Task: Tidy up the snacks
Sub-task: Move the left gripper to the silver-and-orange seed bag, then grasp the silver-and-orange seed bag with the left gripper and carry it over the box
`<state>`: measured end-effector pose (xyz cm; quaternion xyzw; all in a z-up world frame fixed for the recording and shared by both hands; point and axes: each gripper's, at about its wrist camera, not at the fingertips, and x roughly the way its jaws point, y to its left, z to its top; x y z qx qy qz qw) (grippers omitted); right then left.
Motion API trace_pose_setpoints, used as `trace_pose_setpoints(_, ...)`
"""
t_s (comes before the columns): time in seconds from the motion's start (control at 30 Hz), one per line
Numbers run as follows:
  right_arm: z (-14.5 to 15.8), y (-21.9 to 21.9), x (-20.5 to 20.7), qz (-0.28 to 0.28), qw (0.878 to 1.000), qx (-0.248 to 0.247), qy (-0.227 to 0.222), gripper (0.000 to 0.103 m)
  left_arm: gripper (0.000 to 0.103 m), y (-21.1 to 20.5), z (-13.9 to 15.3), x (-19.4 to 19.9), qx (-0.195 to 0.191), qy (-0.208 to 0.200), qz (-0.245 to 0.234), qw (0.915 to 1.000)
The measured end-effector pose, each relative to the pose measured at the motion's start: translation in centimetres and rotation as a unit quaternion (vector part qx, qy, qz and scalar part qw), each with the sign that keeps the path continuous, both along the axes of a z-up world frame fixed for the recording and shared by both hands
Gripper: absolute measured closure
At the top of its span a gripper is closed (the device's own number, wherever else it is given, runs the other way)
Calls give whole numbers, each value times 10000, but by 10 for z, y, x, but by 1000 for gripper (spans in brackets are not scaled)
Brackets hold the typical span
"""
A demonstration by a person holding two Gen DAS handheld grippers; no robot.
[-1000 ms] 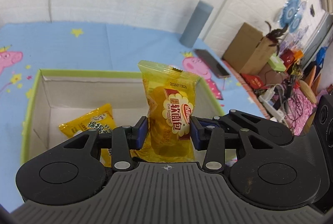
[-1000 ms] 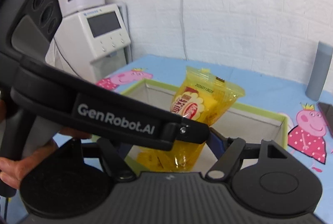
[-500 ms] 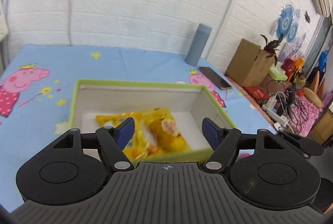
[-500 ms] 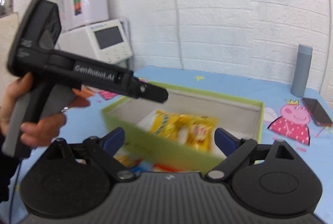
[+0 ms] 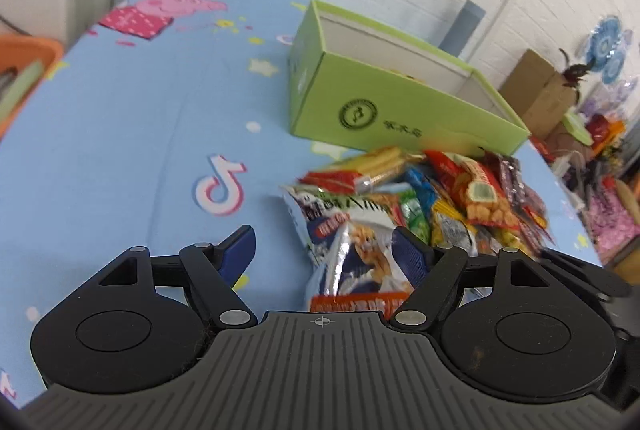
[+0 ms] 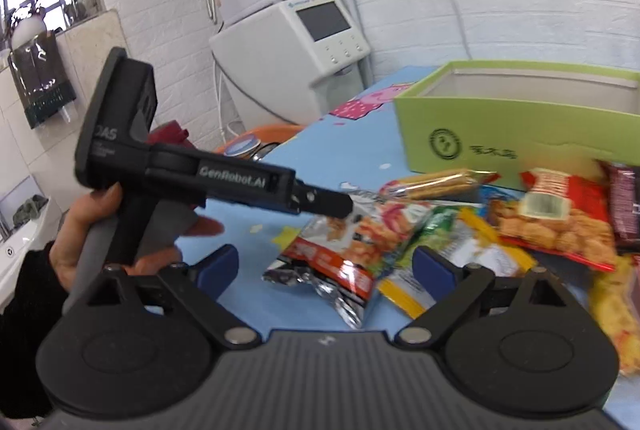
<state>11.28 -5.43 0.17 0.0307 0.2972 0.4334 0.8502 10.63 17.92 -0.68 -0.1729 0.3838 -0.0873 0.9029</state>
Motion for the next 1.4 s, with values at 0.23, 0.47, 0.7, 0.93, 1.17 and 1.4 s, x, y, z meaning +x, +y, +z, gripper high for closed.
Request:
trace_pose_setpoints(0.23,-23,46,19,54,9981,-594,166,9,43,3,-16,16,-337,154,-393,9985)
trace_pose_setpoints(0.47,-19,38,2,46,9983,-553,204,9,62,-7,-17,-12,-547,64,-510,9972)
trace_pose_setpoints(0.7,-16,15,-43,40,9987,-447,224,10,46,-22,-16,-59,-533,37,-375,9979)
trace_pose_setpoints(0.93,-21,13,-43,-124,9980,-599,169,10,44,-19,-17,-63,-370,45,-198,9991)
trace_pose_setpoints(1.17,-31,24,-35,-147,9984,-437,320,19,71,-14,-22,-66,-972,85,-218,9950)
trace_pose_setpoints(1.4,7,22,-46,-102,9997,-170,-173,22,71,-25,30,-65,-576,-441,-204,9972)
